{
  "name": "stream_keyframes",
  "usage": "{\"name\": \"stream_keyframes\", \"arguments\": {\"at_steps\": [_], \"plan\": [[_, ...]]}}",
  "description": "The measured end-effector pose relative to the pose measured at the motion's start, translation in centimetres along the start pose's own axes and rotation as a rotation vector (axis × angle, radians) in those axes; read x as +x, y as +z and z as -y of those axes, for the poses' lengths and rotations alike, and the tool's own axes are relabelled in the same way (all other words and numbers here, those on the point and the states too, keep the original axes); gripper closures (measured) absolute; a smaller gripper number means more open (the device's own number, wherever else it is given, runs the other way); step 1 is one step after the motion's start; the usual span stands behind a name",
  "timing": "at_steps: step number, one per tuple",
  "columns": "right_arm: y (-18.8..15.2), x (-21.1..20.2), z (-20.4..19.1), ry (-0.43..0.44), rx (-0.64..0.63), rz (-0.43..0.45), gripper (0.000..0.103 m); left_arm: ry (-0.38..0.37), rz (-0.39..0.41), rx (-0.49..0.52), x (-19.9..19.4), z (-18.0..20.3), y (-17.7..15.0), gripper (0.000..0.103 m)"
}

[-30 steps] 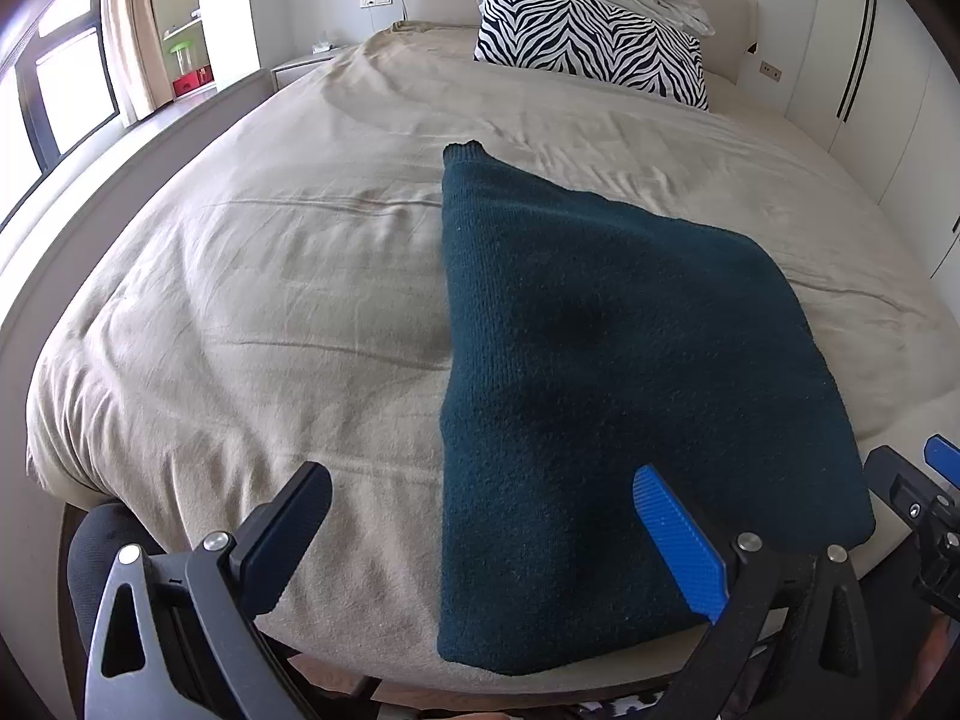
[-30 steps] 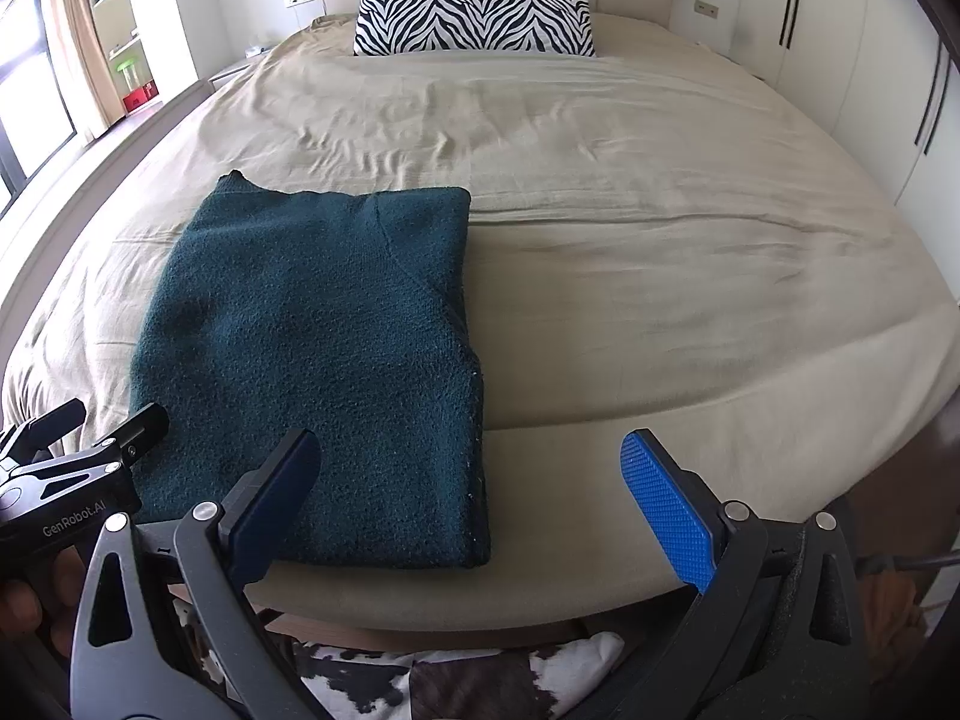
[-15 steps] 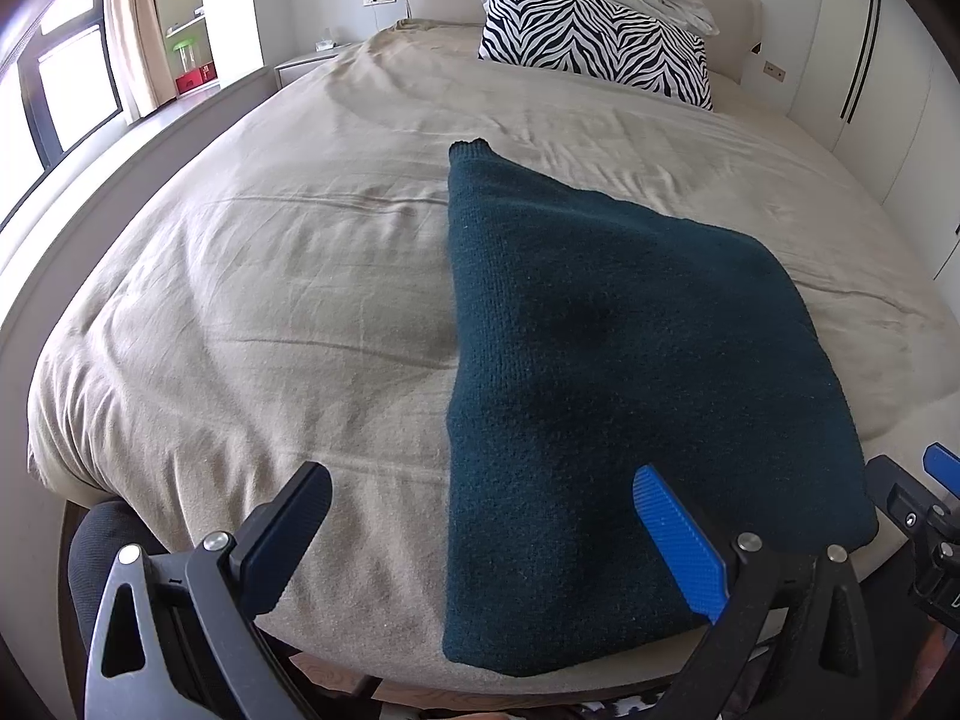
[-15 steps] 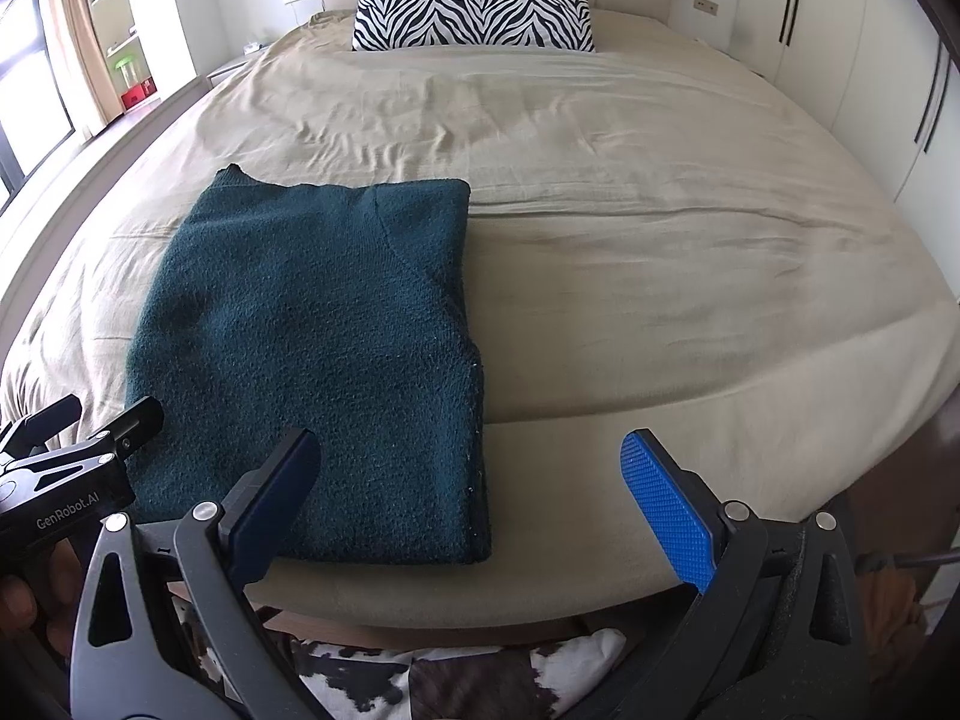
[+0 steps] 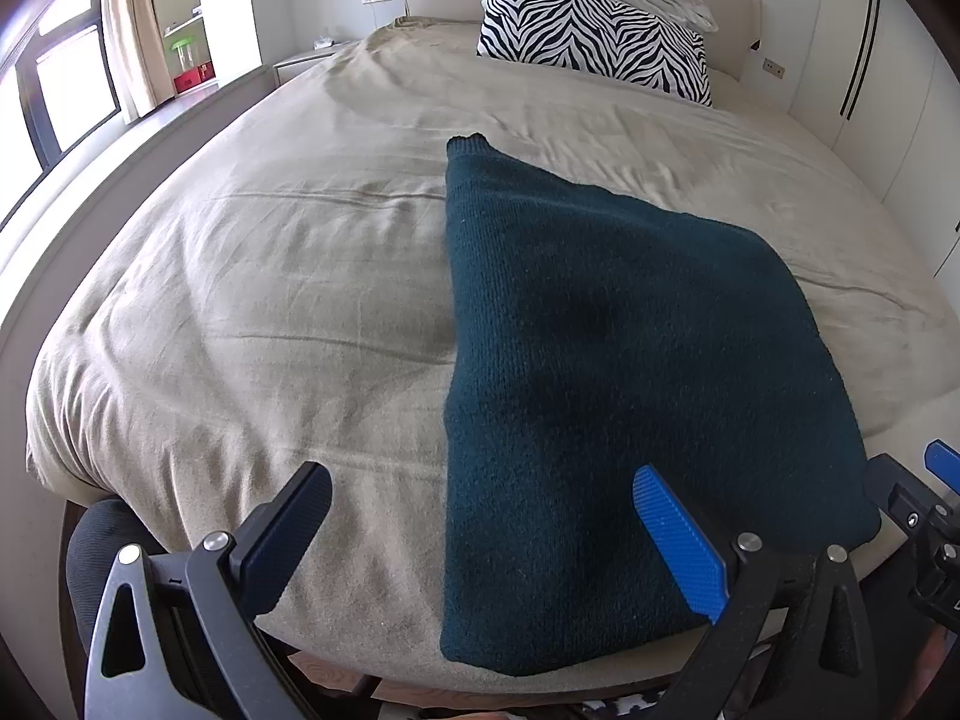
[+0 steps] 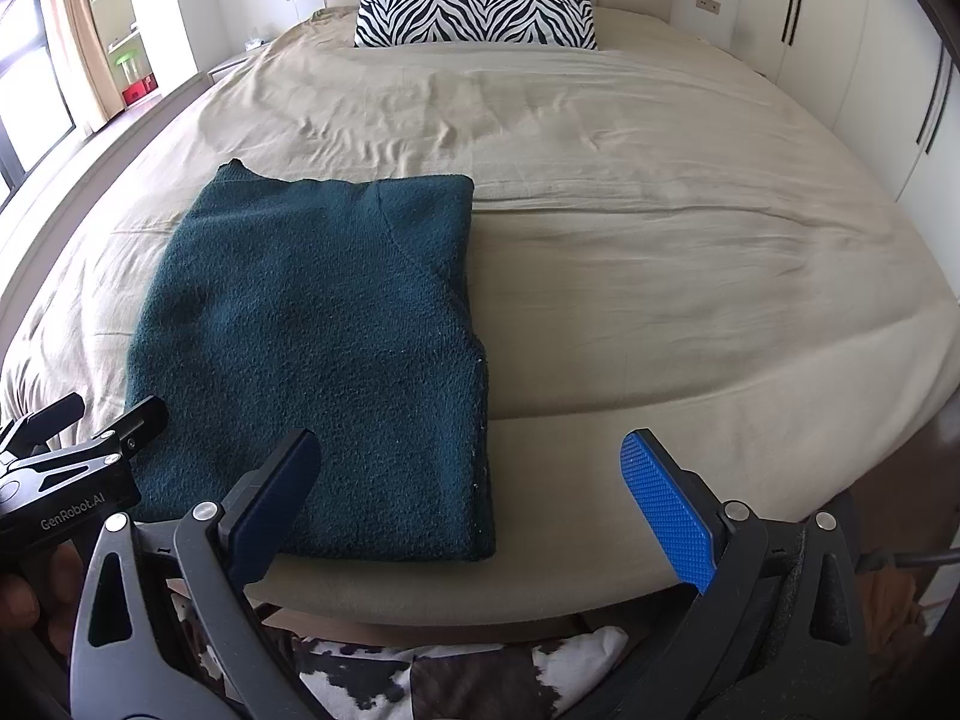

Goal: Fold small clothes

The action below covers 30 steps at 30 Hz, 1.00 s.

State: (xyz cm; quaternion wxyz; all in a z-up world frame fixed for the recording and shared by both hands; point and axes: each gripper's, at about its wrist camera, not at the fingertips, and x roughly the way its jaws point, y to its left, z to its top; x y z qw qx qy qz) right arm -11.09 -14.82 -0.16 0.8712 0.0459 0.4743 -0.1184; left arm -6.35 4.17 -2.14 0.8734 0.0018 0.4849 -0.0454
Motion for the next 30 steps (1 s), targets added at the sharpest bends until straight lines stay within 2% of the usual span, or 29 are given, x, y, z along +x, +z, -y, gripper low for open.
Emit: {"name": "stream_keyframes", "arguments": {"at_steps": [30], "plan": [[-0.06, 0.12, 0.24, -0.009, -0.014, -0.008, 0.001, 0.003, -0.004, 0.001, 0.15, 0.07, -0.28, 0.000]]}}
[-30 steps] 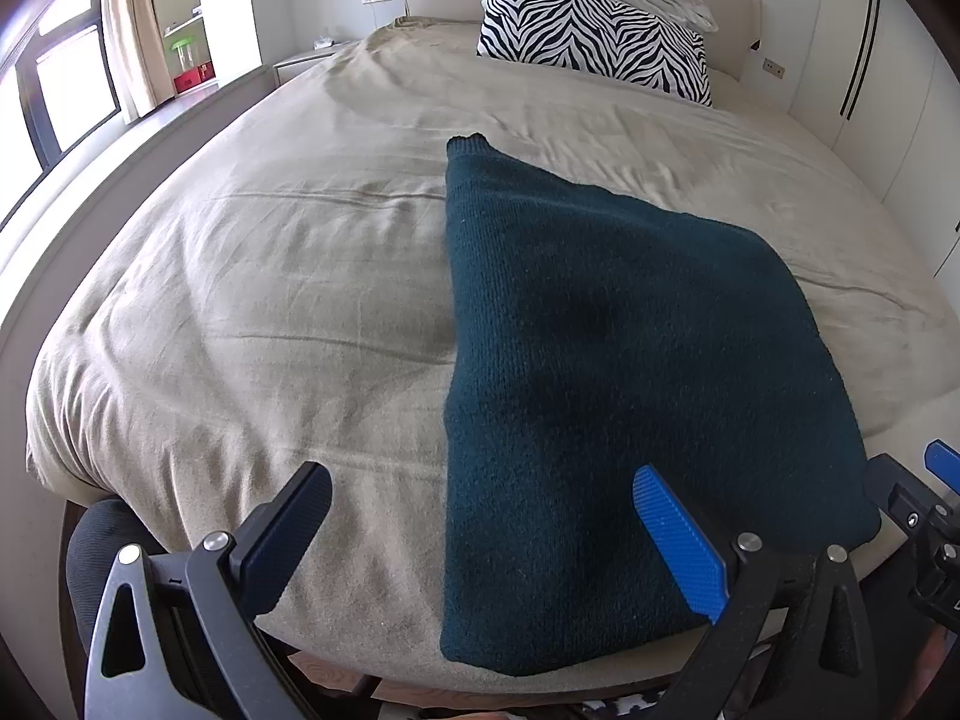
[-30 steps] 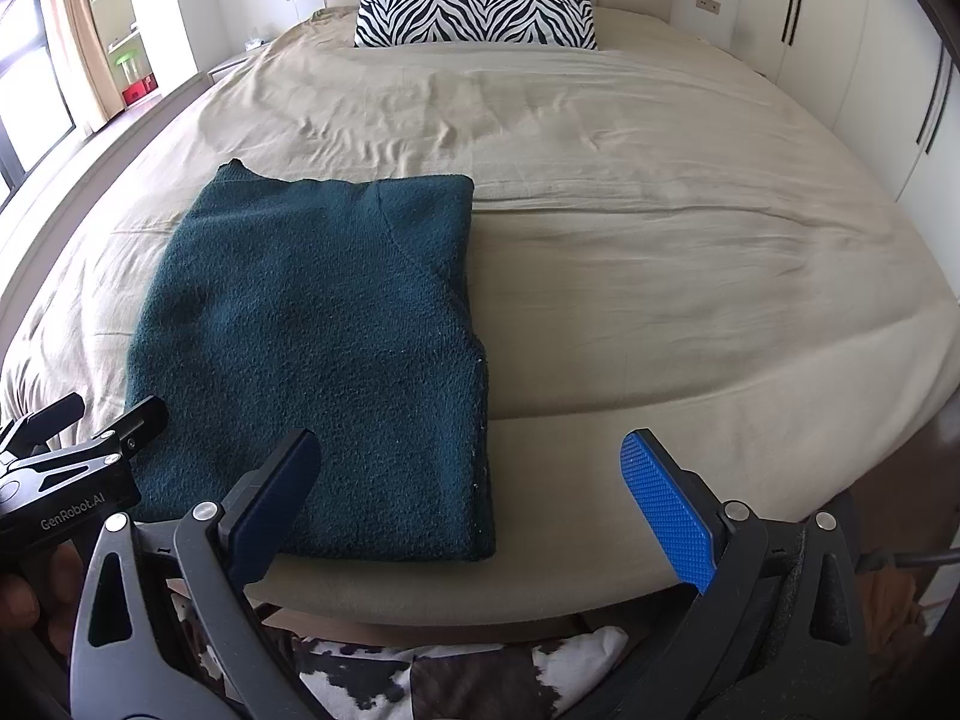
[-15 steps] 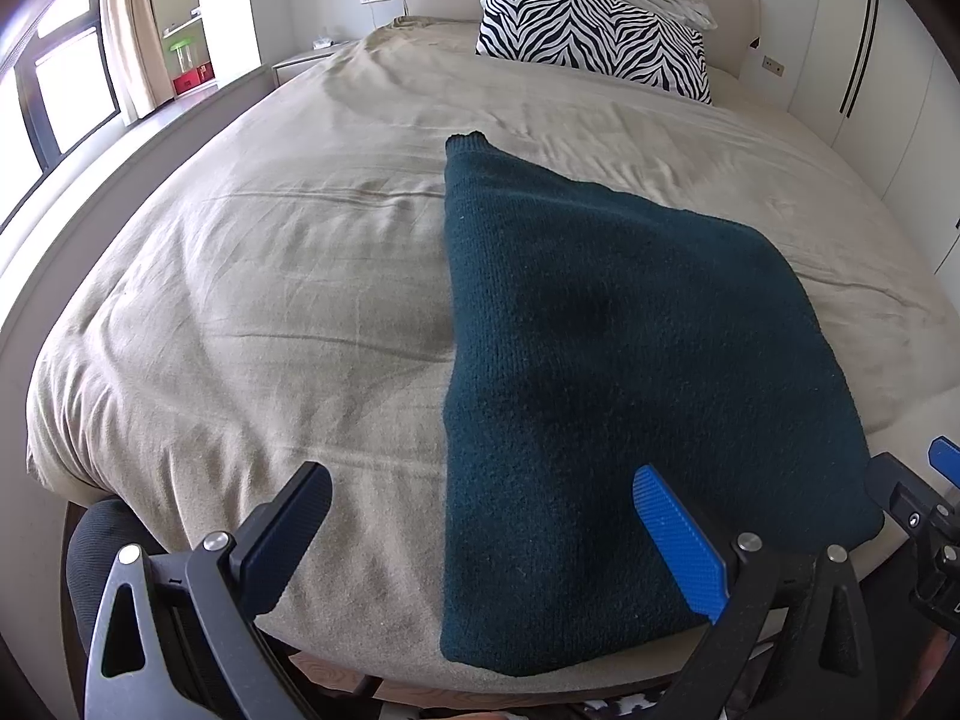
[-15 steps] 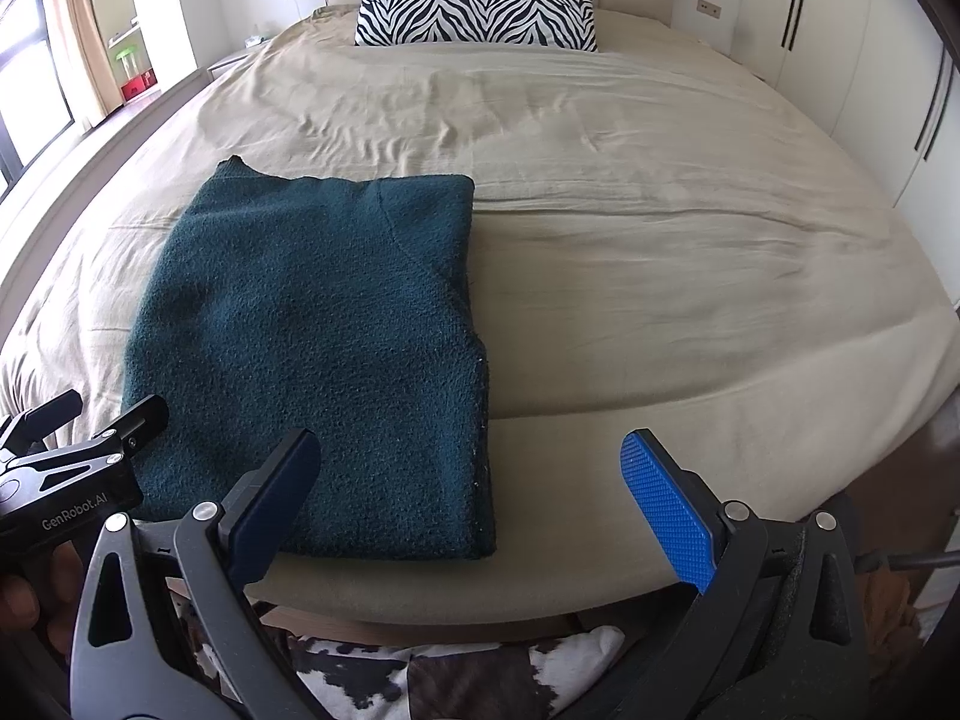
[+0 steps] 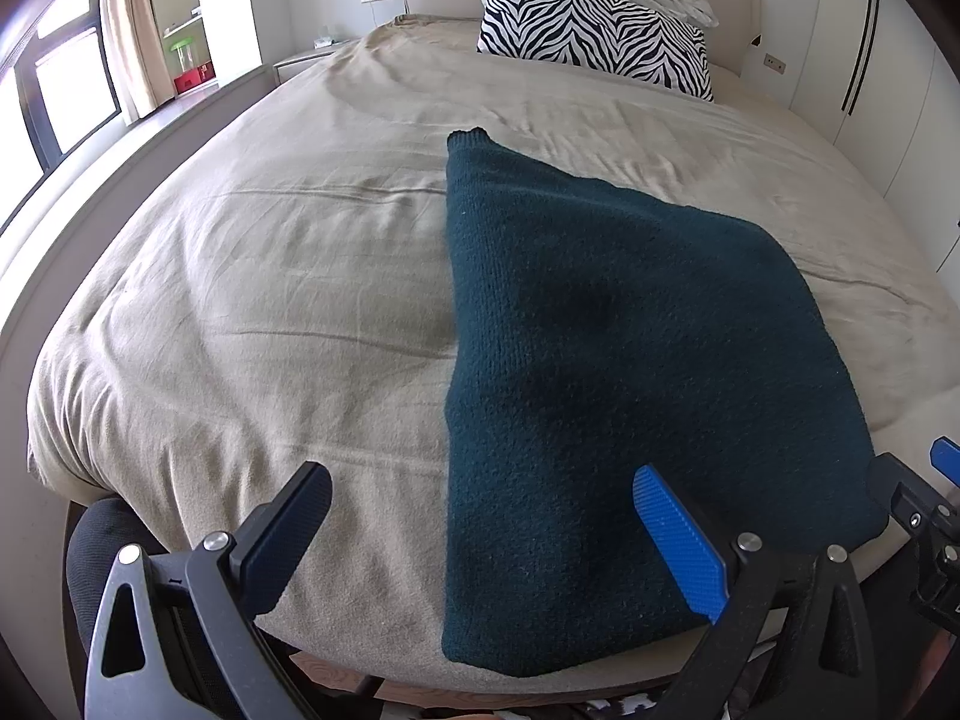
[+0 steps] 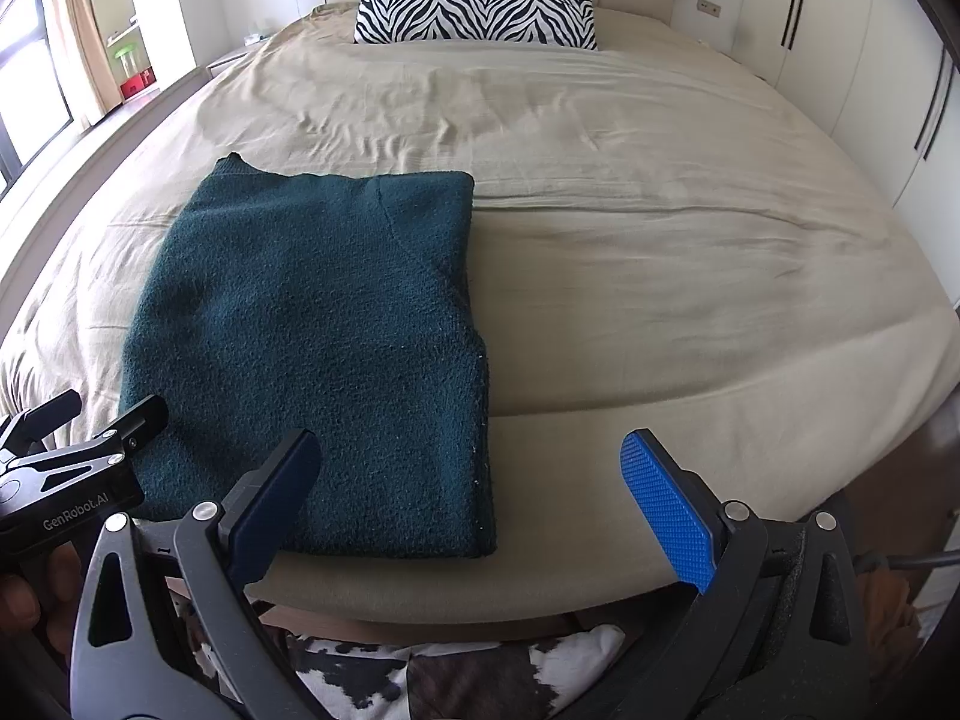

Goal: Fold small clothes

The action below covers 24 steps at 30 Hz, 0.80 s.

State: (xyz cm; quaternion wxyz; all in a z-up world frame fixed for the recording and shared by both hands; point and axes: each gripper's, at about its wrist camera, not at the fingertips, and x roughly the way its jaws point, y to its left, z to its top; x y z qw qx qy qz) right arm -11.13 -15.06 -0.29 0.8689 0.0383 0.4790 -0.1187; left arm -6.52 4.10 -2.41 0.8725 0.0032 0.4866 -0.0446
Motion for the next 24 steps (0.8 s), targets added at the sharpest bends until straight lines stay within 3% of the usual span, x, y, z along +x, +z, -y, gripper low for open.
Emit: {"name": "stream_keyframes", "arguments": {"at_steps": [24], "plan": [[-0.04, 0.07, -0.11, -0.001, -0.009, -0.006, 0.001, -0.003, -0.014, -0.008, 0.21, -0.28, -0.08, 0.000]]}}
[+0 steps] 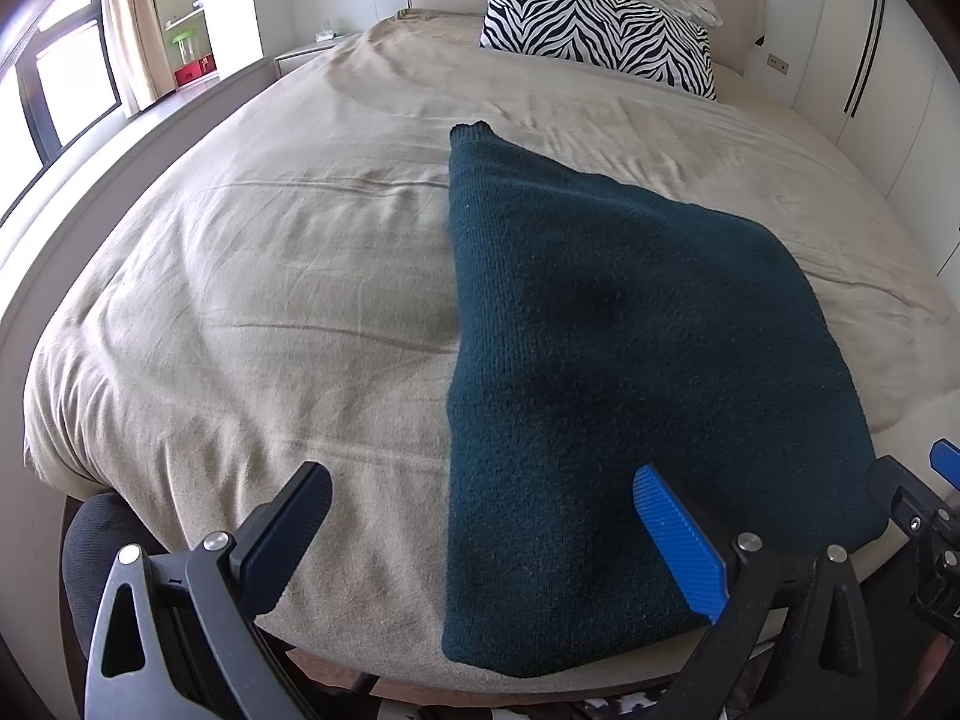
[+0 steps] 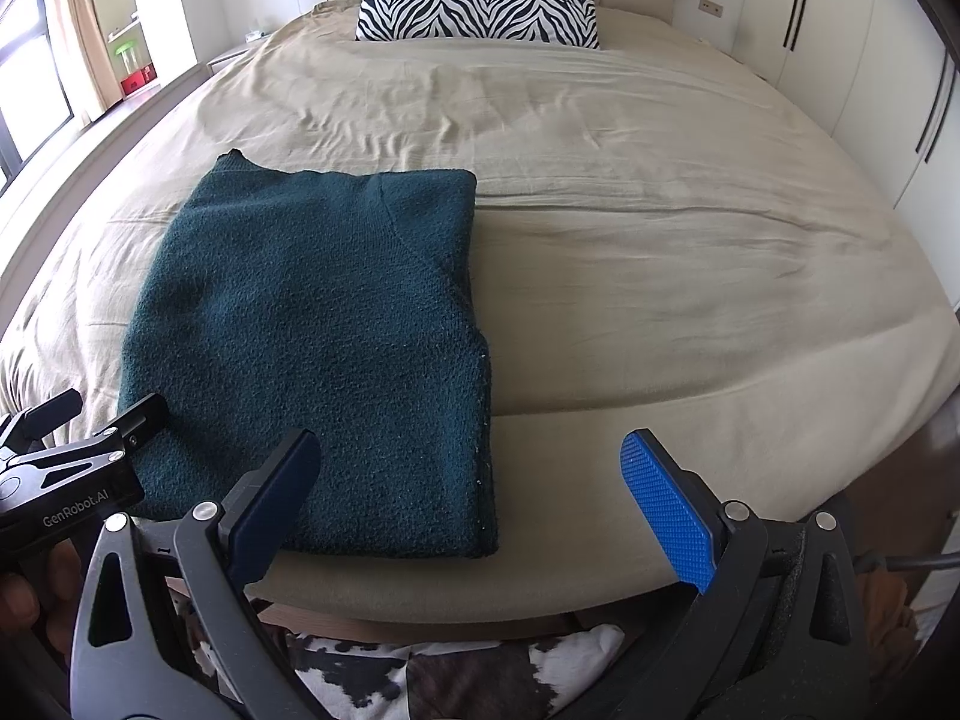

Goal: Fold small clothes

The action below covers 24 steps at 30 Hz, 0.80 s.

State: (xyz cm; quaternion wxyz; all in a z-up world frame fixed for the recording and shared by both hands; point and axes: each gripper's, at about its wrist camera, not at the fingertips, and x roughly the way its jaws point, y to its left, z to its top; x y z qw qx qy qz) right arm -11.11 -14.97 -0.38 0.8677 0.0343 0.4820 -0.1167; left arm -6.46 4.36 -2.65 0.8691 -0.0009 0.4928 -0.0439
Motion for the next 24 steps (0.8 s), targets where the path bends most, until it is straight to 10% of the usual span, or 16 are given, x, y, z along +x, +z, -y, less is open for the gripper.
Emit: {"name": "stream_keyframes", "arguments": {"at_steps": [24], "plan": [[0.12, 0.06, 0.01, 0.002, -0.001, -0.006, 0.001, 0.000, -0.007, -0.004, 0.17, -0.06, -0.02, 0.000]]}}
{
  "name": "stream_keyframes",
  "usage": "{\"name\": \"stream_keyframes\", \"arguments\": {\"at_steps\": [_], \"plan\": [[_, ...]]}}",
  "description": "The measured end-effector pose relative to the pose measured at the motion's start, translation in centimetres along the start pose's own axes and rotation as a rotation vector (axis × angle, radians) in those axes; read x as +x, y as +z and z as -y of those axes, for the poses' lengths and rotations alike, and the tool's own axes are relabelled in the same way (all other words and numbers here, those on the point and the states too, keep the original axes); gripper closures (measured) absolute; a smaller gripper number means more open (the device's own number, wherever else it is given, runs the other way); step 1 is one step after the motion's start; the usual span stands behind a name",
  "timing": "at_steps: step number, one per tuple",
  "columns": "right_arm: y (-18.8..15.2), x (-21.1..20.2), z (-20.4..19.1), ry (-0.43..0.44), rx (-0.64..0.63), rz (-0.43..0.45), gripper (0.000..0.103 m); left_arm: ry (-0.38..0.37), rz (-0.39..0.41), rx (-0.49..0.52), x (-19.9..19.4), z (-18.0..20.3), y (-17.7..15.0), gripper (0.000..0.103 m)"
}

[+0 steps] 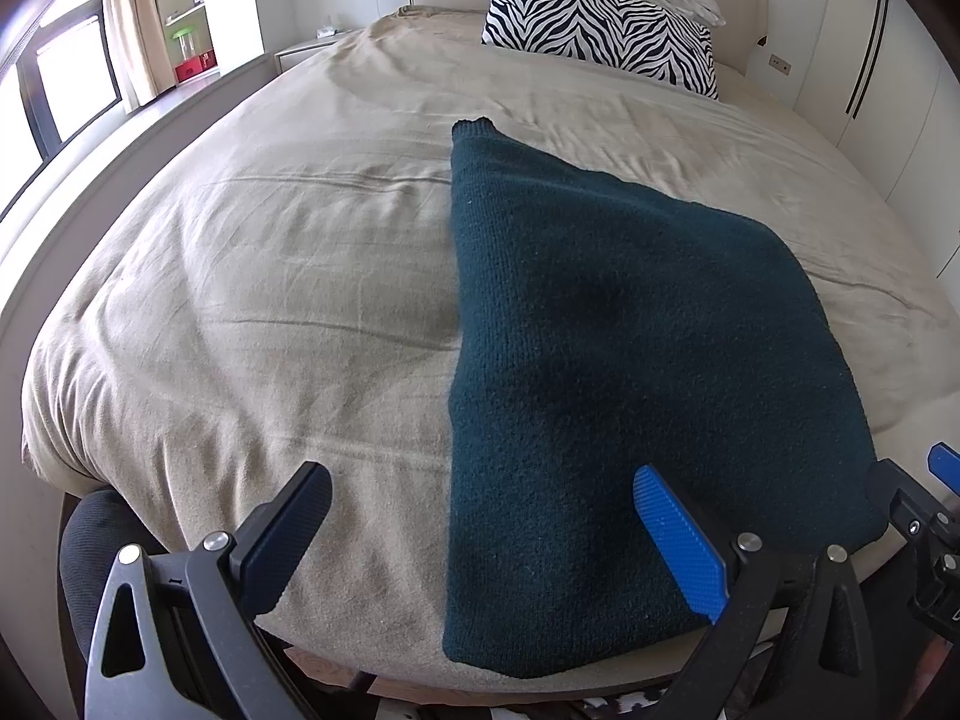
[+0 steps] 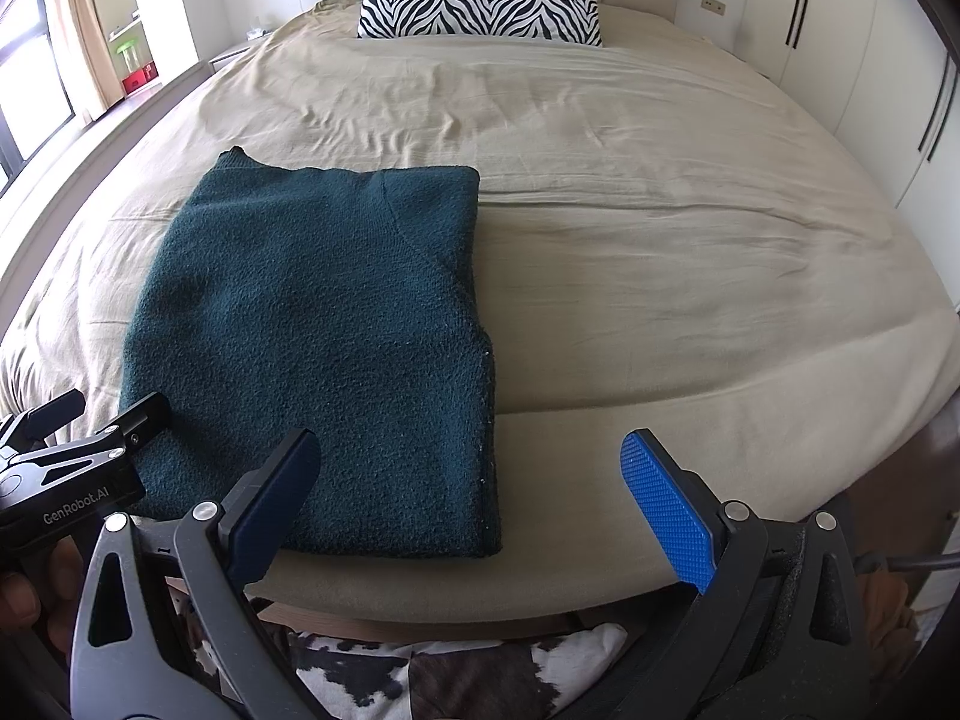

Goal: Fold small clothes

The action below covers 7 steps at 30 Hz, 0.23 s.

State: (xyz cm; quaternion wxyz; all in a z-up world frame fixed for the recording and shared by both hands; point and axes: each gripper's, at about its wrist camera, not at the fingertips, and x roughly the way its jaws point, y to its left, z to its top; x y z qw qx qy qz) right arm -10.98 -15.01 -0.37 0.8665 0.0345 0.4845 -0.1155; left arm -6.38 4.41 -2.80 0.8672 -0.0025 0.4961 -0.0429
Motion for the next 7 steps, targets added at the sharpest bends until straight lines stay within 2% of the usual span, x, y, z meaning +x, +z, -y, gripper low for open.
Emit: {"name": "stream_keyframes", "arguments": {"at_steps": [7], "plan": [[-0.06, 0.02, -0.08, 0.000, 0.001, -0.001, 0.001, 0.009, 0.006, 0.002, -0.16, 0.05, -0.06, 0.000]]}}
